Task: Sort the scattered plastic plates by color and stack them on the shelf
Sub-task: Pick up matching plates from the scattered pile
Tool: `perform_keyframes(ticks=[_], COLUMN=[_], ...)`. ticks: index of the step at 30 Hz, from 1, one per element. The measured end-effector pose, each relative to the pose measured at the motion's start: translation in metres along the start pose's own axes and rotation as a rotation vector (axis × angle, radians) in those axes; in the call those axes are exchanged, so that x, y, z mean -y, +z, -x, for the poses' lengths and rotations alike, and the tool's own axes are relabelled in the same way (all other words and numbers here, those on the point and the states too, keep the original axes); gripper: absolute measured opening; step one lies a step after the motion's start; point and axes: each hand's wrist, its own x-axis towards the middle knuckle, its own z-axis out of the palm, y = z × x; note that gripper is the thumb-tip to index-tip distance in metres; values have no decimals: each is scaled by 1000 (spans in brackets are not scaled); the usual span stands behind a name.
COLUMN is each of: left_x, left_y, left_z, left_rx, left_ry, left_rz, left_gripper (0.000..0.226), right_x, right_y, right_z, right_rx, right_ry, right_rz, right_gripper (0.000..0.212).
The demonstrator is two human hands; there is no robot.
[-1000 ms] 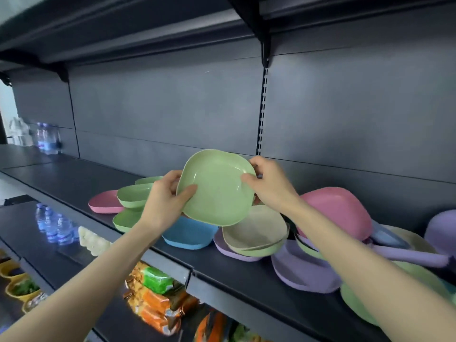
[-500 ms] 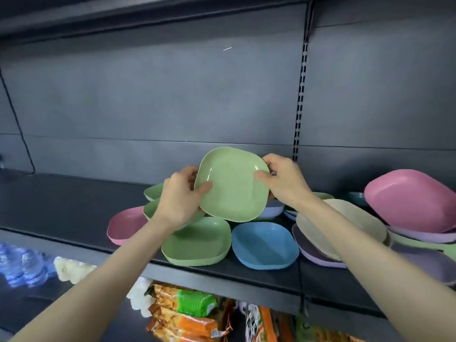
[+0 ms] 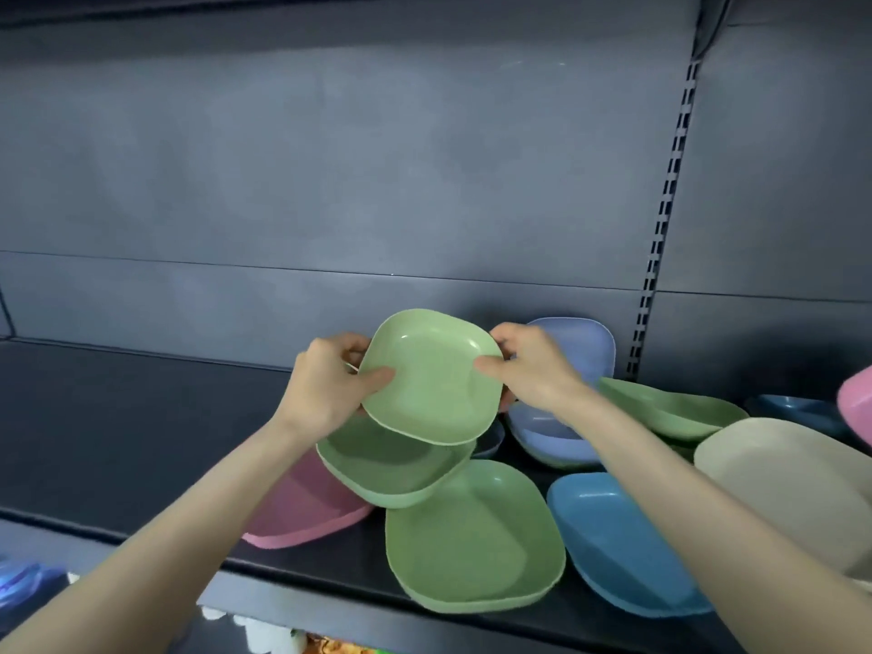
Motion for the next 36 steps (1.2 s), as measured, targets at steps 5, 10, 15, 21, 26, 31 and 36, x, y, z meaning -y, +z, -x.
perform_keyframes(ticks=[5, 10, 15, 21, 26, 31, 36], left_x=[15, 37, 51, 63, 70, 73, 78], left_y=[-17, -22, -25, -28, -28, -26, -23], left_z=[-22, -35, -39, -36, -36, -35, -35], left_rx=[23, 154, 327, 419, 474, 474, 501], left_ry=[18, 6, 9, 55, 64, 87, 102], left_rz=[-35, 24, 76, 148, 142, 145, 74], left_gripper=[12, 13, 21, 10, 14, 7, 8], right_x=[13, 18, 21, 30, 31, 30, 28], right_y=[15, 28, 38, 54, 59, 62, 62], right_z=[-14, -5, 20, 45, 53, 54, 53], right_rx=[-7, -36, -124, -240, -270, -258, -239], right_ry=[10, 111, 177, 244, 304, 325, 341], right_rz=[73, 19, 36, 126, 144, 155, 151], right_gripper=[22, 9, 19, 16, 13, 13, 20])
